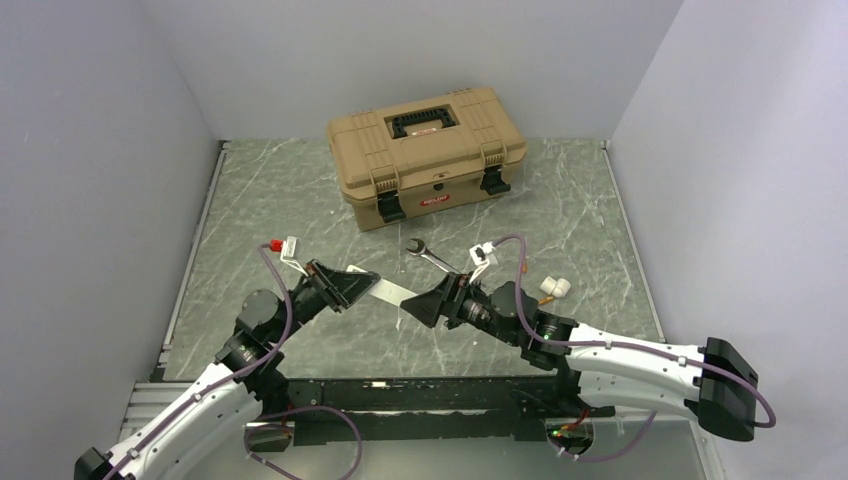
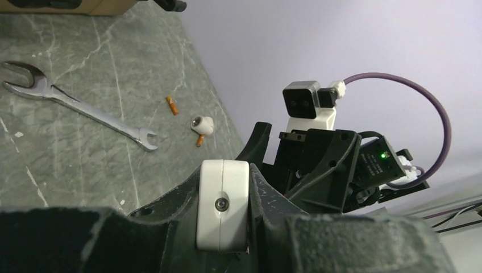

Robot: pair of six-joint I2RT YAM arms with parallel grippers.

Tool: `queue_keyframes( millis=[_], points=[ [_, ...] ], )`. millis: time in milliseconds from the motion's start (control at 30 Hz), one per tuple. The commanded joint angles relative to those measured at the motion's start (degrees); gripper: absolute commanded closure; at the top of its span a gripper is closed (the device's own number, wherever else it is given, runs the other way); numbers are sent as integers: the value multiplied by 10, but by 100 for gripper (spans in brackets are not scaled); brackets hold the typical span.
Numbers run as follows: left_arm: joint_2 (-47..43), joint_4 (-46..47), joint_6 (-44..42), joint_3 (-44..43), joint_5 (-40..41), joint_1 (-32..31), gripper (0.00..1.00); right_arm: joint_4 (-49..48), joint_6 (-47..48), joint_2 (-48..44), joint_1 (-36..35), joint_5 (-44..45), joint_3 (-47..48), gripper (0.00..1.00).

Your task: Load the batteries into the remote control

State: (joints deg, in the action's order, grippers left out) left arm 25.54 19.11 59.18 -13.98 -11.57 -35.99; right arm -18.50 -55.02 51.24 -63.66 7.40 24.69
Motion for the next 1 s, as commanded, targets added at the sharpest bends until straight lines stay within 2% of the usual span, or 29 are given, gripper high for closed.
queue_keyframes(
  millis=[0,133,700,967],
  points=[
    [6,21,-5,-14,5,-1,100,-60,-7,14,1,-11,21,17],
    [7,31,0,-6,4,-1,100,-85,-13,24,1,-14,17,30],
    [-4,45,5,6,9,-1,100,-114,-29,59,1,-21,20,60],
    [-7,49,8,9,13,-1,100,-117,-36,56,2,-20,13,79]
  ],
)
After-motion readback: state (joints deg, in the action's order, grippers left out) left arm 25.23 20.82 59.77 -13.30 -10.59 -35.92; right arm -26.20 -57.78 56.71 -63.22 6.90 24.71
